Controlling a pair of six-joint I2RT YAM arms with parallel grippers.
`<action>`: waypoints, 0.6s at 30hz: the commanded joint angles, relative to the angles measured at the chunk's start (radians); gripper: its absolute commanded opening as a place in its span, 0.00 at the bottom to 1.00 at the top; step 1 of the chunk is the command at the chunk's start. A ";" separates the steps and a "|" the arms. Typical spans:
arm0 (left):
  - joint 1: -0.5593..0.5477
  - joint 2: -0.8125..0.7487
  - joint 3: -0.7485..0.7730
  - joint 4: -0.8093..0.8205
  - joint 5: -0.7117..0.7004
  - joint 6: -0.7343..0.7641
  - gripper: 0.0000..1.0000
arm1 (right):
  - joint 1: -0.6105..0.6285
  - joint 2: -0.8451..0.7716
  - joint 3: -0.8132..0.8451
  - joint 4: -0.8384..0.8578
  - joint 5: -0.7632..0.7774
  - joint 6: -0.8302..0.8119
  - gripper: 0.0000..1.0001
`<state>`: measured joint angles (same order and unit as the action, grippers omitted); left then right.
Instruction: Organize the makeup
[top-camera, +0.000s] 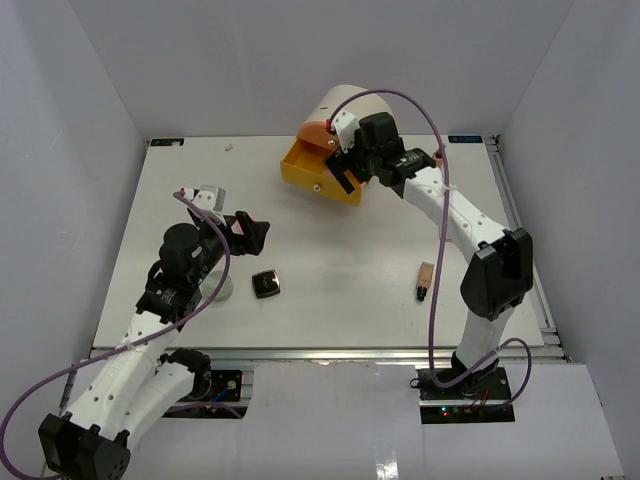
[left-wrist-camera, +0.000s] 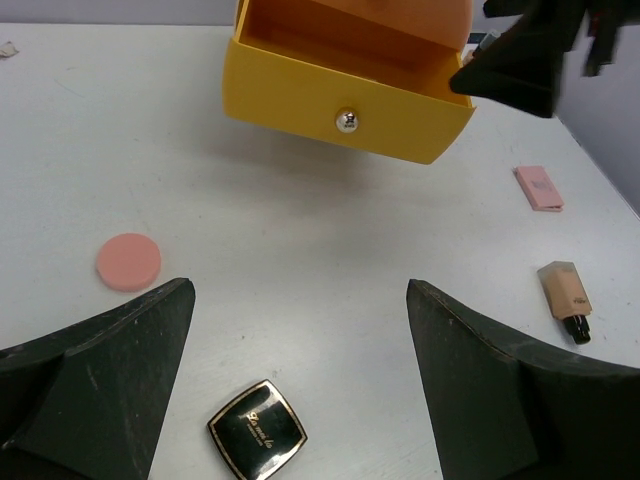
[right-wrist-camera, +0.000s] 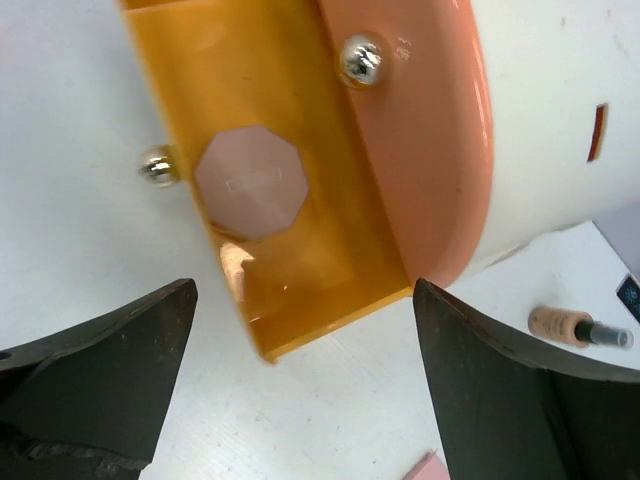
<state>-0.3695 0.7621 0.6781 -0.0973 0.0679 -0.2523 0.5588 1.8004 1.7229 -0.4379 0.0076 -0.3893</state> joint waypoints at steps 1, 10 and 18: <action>0.003 0.058 0.014 -0.012 0.028 -0.007 0.97 | -0.039 -0.260 -0.124 -0.046 -0.431 -0.112 0.95; 0.171 0.437 0.128 -0.061 0.233 -0.103 0.84 | -0.112 -0.599 -0.706 0.011 -0.951 -0.329 0.95; 0.179 0.787 0.351 -0.134 0.019 -0.055 0.98 | -0.273 -0.624 -0.798 0.063 -1.072 -0.292 0.97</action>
<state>-0.1898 1.4417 0.9091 -0.1954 0.2024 -0.3335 0.3300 1.1938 0.9034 -0.4456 -0.9404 -0.6803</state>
